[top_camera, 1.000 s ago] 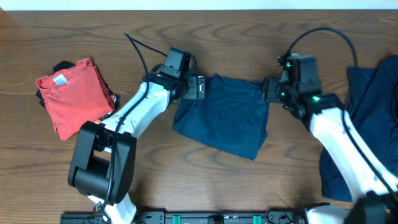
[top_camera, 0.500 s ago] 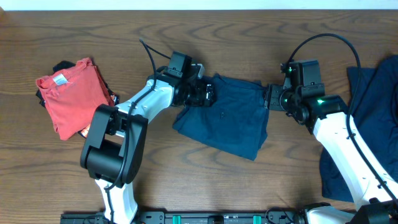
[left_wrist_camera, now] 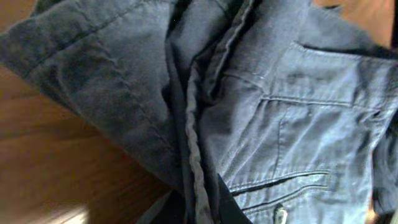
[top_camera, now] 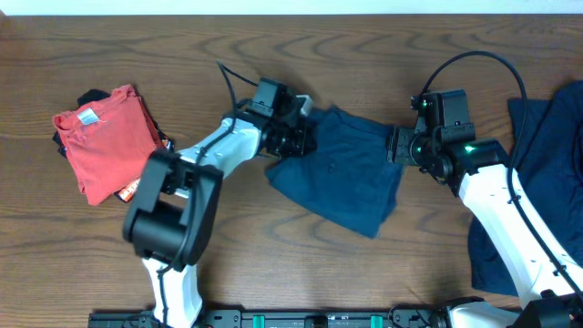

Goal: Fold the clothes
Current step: 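Carry the folded shorts left with the left gripper onto the red shirt stack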

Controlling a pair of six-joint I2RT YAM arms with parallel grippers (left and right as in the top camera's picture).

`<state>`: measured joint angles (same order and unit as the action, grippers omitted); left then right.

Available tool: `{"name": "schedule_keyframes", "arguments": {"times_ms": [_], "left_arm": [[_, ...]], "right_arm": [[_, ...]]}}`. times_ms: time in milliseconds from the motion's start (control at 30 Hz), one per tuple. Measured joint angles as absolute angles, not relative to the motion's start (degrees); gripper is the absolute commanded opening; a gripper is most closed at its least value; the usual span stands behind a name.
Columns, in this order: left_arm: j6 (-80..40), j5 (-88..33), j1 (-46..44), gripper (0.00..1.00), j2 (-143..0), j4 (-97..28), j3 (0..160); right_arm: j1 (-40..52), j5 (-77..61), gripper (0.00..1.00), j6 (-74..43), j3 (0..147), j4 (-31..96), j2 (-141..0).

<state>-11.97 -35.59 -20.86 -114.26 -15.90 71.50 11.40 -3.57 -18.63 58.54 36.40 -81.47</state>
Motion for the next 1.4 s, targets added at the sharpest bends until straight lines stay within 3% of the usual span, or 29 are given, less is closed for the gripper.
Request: {"name": "schedule_keyframes", "arguments": {"times_ms": [333, 667, 733, 767, 833, 1133, 1400], "left_arm": [[-11.5, -22.4, 2.3, 0.06, -93.2, -22.5, 71.5], [-10.6, -13.2, 26.6, 0.09, -93.0, -24.3, 71.5], [-10.6, -12.7, 30.7, 0.17, -93.6, -24.4, 71.5], [-10.4, -12.6, 31.9, 0.31, -93.8, -24.5, 71.5], [-10.6, -12.1, 34.8, 0.98, -94.0, -24.6, 71.5], [-17.9, -15.9, 40.5, 0.98, -94.0, -24.7, 71.5], [-19.1, -26.4, 33.1, 0.98, -94.0, -23.7, 71.5]], "right_arm": [[11.4, -3.3, 0.63, -18.6, 58.5, 37.1, -81.5], [11.4, -3.2, 0.63, -18.6, 58.5, 37.1, -81.5], [11.4, -3.2, 0.64, -18.6, 58.5, 37.1, -81.5], [11.4, -3.2, 0.64, -18.6, 58.5, 37.1, -81.5], [11.4, -3.2, 0.65, -18.6, 58.5, 37.1, -81.5], [11.4, -3.2, 0.67, -18.2, 58.5, 38.0, -81.5], [11.4, -2.9, 0.73, -17.9, 58.5, 38.3, -81.5]]}}
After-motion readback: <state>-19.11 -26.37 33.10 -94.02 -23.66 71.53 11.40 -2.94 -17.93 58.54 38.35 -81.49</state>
